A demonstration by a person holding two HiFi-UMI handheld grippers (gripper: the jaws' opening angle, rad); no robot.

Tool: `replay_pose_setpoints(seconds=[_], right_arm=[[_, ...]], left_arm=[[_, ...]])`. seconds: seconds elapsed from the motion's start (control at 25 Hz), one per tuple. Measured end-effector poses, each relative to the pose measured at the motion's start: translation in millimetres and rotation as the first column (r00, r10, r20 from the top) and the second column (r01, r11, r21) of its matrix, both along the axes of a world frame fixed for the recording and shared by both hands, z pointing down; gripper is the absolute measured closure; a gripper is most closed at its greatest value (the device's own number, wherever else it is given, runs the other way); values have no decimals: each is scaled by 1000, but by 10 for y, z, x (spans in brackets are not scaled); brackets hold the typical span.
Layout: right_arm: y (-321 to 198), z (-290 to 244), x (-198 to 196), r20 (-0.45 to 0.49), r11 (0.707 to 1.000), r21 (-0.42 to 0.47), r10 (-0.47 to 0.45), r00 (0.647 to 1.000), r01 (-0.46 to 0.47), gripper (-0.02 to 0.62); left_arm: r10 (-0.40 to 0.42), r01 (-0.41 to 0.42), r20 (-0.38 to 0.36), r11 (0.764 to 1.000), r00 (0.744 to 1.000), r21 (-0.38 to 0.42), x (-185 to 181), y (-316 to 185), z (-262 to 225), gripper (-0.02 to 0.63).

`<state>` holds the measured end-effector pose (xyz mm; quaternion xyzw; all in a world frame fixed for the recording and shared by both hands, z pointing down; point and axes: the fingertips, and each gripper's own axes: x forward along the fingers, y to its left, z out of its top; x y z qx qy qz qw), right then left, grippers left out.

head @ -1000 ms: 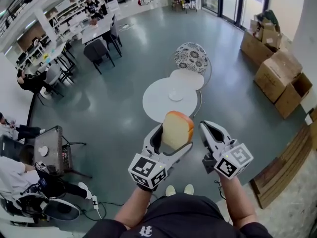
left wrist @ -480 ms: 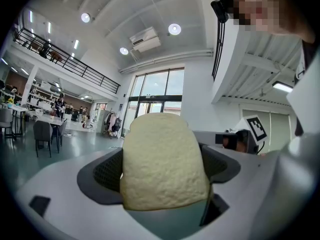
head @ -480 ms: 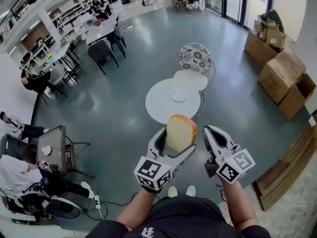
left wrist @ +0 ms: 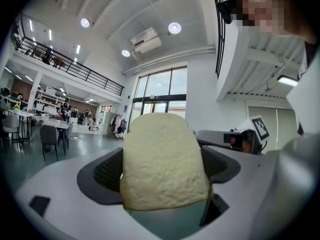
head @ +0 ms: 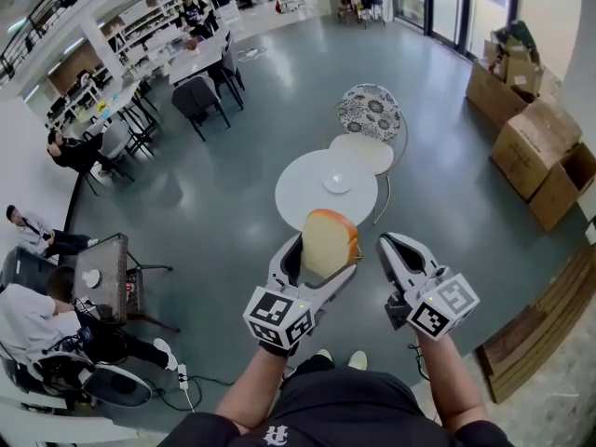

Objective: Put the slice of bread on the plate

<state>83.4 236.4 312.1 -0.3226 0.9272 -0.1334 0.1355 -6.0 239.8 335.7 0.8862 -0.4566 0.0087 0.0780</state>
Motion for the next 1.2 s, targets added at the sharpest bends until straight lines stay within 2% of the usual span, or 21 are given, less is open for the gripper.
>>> replay_pose_setpoints(seconds=[0.32, 0.52, 0.88, 1.2], right_arm=[[-218, 31, 9, -8, 1000, -2, 11, 1000, -11, 589], [-457, 91, 7, -14, 1000, -11, 28, 1000, -28, 589], [-1247, 96, -229, -29, 998, -12, 61, 998, -62, 589], [-2063, 251, -555, -27, 995, -45, 89, 996, -90, 589]], left_arm=[[11, -11, 6, 1000, 1000, 9, 67, -168, 7, 110], [23, -23, 6, 1000, 1000, 8, 56, -437, 78, 110], [39, -39, -10, 999, 999, -6, -214, -1282, 194, 110], [51, -52, -12, 997, 999, -53, -488, -2155, 468, 110]])
